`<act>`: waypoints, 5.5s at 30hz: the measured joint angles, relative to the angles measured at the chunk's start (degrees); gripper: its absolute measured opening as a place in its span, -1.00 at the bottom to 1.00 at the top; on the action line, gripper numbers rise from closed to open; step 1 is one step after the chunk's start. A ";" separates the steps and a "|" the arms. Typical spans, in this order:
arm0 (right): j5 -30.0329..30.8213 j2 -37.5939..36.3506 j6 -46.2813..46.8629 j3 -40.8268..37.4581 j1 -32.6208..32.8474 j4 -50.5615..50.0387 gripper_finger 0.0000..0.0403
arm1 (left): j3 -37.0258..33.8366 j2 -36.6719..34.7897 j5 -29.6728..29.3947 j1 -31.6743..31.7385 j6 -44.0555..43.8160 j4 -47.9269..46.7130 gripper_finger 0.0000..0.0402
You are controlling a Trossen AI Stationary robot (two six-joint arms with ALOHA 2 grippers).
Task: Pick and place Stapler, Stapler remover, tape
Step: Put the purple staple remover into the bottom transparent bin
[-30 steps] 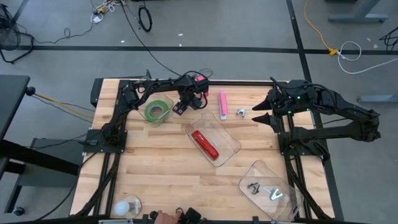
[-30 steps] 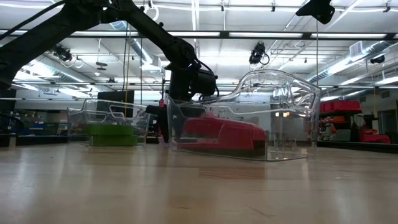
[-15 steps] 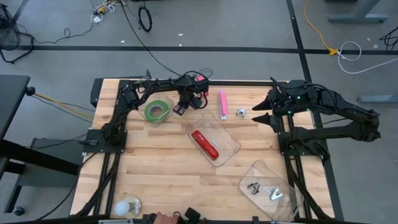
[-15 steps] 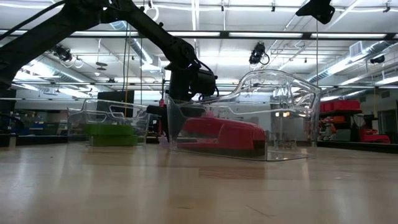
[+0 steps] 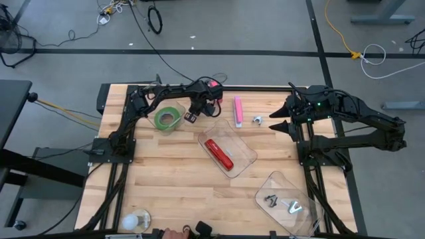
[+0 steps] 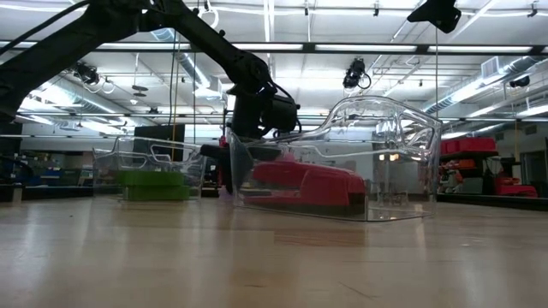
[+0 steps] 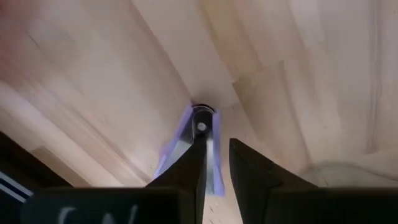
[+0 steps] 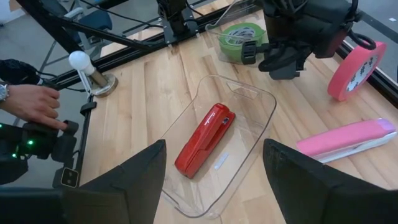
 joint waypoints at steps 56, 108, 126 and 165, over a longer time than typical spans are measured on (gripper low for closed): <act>-0.09 0.00 -2.03 0.00 0.02 0.03 0.33 | 0.32 -0.11 -4.29 0.96 -1.52 -4.28 -0.11; 0.00 0.00 -3.73 0.00 0.00 0.04 0.33 | 0.09 -0.46 -5.64 0.67 -5.81 -3.02 -0.97; 0.54 0.00 -4.37 0.02 0.00 0.67 0.33 | 18.39 -0.48 -4.21 0.29 -10.28 -6.38 -0.98; 13.32 -0.49 -13.52 0.00 0.02 15.81 0.33 | 33.31 -11.27 21.52 -10.81 -39.50 19.46 -0.99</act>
